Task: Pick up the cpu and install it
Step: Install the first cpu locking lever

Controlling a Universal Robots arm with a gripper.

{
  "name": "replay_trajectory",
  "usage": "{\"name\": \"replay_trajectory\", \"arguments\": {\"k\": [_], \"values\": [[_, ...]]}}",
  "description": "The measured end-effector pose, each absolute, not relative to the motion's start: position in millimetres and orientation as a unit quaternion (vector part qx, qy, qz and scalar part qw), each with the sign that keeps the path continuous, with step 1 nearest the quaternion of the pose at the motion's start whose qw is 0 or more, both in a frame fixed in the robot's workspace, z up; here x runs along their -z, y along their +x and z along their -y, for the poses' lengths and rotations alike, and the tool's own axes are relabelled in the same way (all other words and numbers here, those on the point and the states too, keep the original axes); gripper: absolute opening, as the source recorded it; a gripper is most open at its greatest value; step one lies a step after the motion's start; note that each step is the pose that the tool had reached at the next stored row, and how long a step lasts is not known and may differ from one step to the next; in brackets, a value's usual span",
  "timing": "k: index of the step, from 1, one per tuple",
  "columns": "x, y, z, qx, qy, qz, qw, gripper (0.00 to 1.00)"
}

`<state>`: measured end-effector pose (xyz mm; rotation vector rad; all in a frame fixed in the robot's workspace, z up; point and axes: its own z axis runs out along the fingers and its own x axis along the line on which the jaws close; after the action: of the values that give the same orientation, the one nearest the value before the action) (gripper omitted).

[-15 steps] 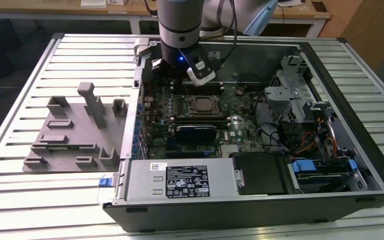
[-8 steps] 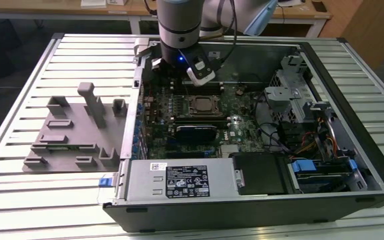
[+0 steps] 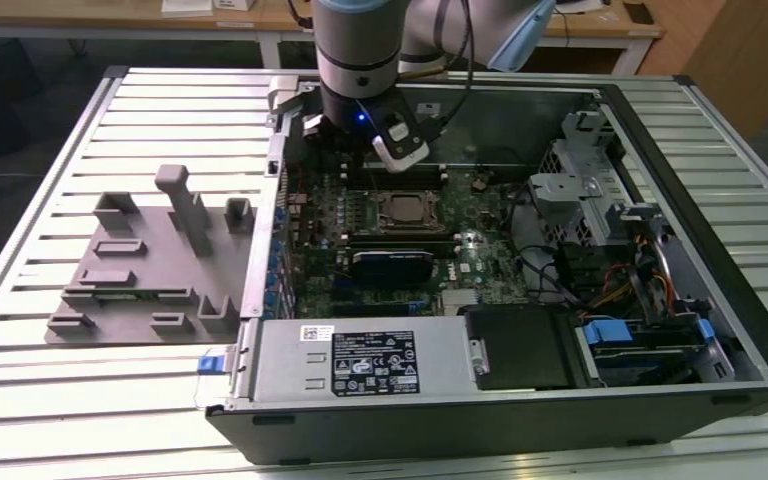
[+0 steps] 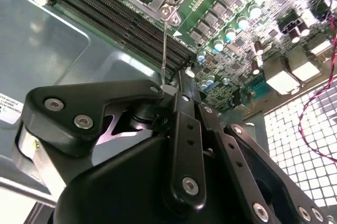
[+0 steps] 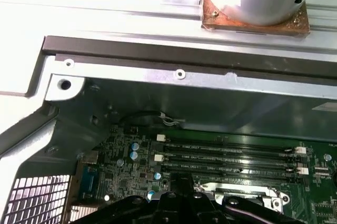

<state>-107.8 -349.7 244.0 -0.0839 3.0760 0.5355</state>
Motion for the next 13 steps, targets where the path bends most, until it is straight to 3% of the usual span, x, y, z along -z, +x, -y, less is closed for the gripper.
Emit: {"name": "replay_trajectory", "arguments": {"k": [13], "values": [[-244.0,-107.8,349.7,-0.183,-0.027,-0.983,0.009,0.11]]}}
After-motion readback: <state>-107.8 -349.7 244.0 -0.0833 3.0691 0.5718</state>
